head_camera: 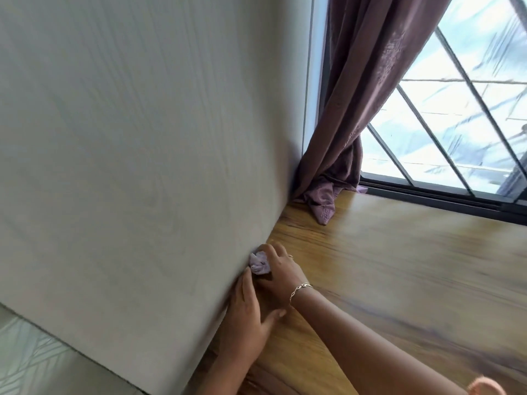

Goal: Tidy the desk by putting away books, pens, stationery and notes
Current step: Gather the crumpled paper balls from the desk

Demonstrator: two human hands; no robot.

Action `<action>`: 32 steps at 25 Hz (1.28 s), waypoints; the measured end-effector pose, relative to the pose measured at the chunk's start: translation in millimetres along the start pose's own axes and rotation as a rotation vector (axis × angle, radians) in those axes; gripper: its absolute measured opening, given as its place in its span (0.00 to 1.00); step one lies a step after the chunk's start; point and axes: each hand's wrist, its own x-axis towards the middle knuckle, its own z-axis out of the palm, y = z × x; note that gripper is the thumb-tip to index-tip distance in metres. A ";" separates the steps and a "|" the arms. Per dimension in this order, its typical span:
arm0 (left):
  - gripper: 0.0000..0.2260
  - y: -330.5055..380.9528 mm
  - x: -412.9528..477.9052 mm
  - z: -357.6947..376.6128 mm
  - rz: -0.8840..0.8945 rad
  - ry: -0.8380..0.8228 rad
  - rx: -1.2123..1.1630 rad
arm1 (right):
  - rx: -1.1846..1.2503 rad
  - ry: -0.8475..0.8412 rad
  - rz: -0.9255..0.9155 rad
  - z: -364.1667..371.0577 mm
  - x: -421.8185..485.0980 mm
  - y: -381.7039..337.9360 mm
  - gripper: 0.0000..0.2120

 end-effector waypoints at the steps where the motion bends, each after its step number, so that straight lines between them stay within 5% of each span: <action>1: 0.44 -3.3 1.5 1.8 0.015 0.009 -0.014 | -0.010 0.025 -0.011 3.6 0.4 -0.6 0.26; 9: 0.38 6.4 5.7 0.8 0.061 -0.048 -0.079 | 0.255 0.208 0.162 -22.7 -29.6 13.3 0.19; 14: 0.45 54.5 -0.5 34.8 0.142 -0.194 -0.183 | 0.375 0.315 0.310 -53.8 -98.3 57.0 0.17; 19: 0.41 131.9 -24.5 86.3 0.367 -0.393 -0.202 | 0.381 0.384 0.416 -95.3 -186.6 119.9 0.27; 25: 0.52 223.8 -60.0 151.9 0.530 -0.440 -0.119 | 0.167 0.425 0.548 -149.5 -285.3 197.9 0.31; 32: 0.36 313.4 -54.0 212.7 0.651 -0.458 0.043 | 0.060 0.469 0.666 -204.3 -357.1 283.7 0.28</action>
